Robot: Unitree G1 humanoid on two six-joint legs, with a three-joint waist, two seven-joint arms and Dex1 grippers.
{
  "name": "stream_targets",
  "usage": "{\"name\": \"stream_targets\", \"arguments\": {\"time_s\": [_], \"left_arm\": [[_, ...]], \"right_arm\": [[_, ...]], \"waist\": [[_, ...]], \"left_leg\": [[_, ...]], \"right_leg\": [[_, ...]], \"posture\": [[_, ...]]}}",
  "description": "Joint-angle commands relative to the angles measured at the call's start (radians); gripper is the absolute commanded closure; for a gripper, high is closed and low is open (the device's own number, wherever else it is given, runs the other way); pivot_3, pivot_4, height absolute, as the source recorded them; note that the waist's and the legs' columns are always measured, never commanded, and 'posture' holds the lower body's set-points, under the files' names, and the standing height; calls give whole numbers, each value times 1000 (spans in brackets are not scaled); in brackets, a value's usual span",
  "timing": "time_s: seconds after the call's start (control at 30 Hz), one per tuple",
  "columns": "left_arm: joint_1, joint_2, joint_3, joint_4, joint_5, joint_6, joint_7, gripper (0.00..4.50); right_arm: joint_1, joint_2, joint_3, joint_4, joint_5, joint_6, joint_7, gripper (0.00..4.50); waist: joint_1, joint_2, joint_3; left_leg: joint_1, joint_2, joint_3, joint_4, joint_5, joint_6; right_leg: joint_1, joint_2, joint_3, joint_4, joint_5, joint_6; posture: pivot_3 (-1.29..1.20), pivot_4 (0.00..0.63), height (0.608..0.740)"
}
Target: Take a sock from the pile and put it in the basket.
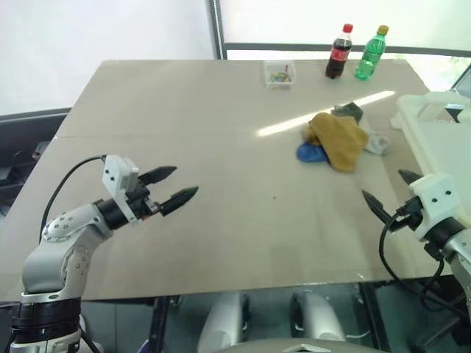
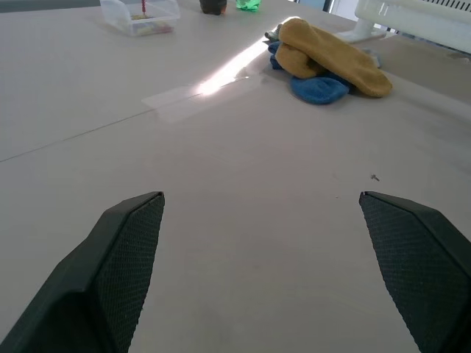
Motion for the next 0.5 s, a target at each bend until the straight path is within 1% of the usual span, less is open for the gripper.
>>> {"name": "stream_targets", "arguments": {"time_s": [0.03, 0.17, 0.37, 0.5], "left_arm": [[5, 3, 27, -52, -25, 1, 8, 0], [-1, 2, 26, -63, -31, -1, 9, 0], [-5, 10, 4, -63, -3, -29, -12, 0], [-8, 16, -25, -105, -3, -39, -37, 0]], "right_arm": [[-18, -7, -1, -9, 8, 9, -6, 16], [-42, -16, 46, -20, -60, 88, -74, 16], [-66, 0, 56, -26, -40, 206, -100, 16], [-137, 25, 94, 14, -54, 264, -143, 16]], "waist": [[0, 0, 0], [-1, 0, 0], [0, 0, 0], [-1, 0, 0]], "left_leg": [[0, 0, 0, 0, 0, 0], [0, 0, 0, 0, 0, 0], [0, 0, 0, 0, 0, 0], [0, 0, 0, 0, 0, 0]], "right_leg": [[0, 0, 0, 0, 0, 0], [0, 0, 0, 0, 0, 0], [0, 0, 0, 0, 0, 0], [0, 0, 0, 0, 0, 0]], "posture": [[0, 150, 732], [0, 150, 732], [0, 150, 732], [0, 150, 732]]}}
